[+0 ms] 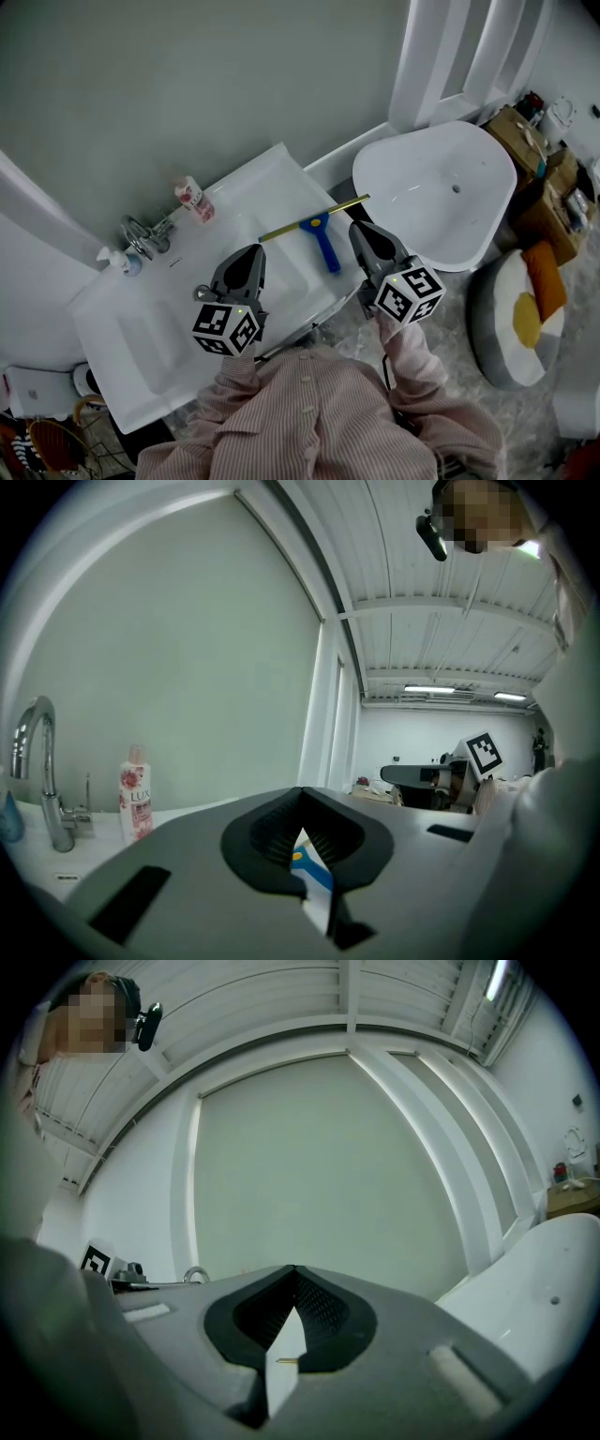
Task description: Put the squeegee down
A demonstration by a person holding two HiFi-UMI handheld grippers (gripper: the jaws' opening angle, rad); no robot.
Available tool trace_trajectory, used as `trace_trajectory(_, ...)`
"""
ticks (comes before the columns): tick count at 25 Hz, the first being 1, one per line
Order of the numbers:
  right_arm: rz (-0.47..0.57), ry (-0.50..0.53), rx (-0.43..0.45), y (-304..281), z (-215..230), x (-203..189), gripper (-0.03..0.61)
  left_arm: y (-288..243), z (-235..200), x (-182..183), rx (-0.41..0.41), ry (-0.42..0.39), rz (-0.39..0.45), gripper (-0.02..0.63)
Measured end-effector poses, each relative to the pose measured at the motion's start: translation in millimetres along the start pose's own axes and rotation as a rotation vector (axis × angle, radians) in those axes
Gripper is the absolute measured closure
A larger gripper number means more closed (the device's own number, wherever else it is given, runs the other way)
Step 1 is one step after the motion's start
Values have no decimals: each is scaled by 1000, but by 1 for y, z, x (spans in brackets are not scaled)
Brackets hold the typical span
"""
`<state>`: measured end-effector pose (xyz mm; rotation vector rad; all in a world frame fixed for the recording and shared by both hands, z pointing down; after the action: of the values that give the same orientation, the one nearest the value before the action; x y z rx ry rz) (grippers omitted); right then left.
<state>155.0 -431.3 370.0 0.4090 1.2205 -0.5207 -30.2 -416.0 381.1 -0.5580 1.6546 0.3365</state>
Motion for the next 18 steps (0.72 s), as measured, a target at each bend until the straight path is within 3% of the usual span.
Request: trace_trajectory(18,-19,10,-17,-2,13,-8,574,-1,-11,-8,21,4,-15,612)
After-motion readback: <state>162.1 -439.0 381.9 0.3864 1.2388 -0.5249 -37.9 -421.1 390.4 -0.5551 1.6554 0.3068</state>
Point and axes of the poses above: the fingertips, and each gripper's own axes: y backward along the fingers, z to its right, x out of its top, the point moved 1 cm from there along y, backward along the fingers, and after that the axes turned 1 degree about -z, right-handed, at the moved point
